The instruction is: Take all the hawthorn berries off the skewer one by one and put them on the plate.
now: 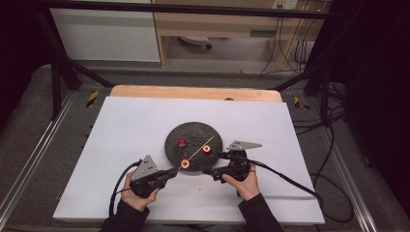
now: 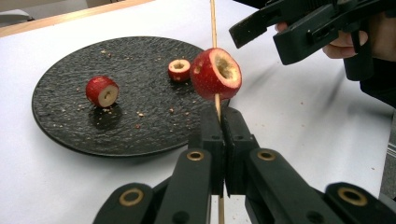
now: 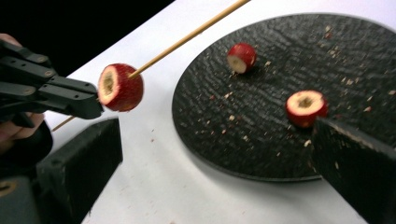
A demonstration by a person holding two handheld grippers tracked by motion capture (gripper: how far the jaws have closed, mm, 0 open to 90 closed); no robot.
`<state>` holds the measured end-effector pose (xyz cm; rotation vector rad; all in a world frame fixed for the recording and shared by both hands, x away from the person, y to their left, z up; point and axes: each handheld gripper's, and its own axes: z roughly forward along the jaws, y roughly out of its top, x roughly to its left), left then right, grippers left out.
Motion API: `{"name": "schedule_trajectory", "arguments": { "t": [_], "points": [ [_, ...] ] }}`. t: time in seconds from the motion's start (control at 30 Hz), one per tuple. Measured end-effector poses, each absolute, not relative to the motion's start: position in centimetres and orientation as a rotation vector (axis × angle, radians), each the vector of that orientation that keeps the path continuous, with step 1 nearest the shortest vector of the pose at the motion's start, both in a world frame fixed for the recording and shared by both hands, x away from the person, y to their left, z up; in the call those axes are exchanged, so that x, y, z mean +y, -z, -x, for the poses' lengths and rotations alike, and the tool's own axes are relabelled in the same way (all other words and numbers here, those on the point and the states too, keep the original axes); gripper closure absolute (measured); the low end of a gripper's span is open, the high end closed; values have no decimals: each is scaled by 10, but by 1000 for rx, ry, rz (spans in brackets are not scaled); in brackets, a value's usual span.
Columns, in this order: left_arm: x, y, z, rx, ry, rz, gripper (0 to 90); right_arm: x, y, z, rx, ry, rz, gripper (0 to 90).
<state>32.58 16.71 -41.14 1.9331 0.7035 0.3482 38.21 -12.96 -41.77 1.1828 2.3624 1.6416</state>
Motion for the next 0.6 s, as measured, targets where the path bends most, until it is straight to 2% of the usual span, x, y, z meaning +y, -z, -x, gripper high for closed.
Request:
{"name": "schedule_trajectory", "arguments": {
  "t": [0.4,0.6],
  "points": [
    [157,415,-321,677,-338,-1947,883,-123,428,-369,2410,-1625,-1163,42],
    [150,418,-318,660,-331,-1958,883,-123,425,-366,2386,-1691,-1144,71]
  ]
}}
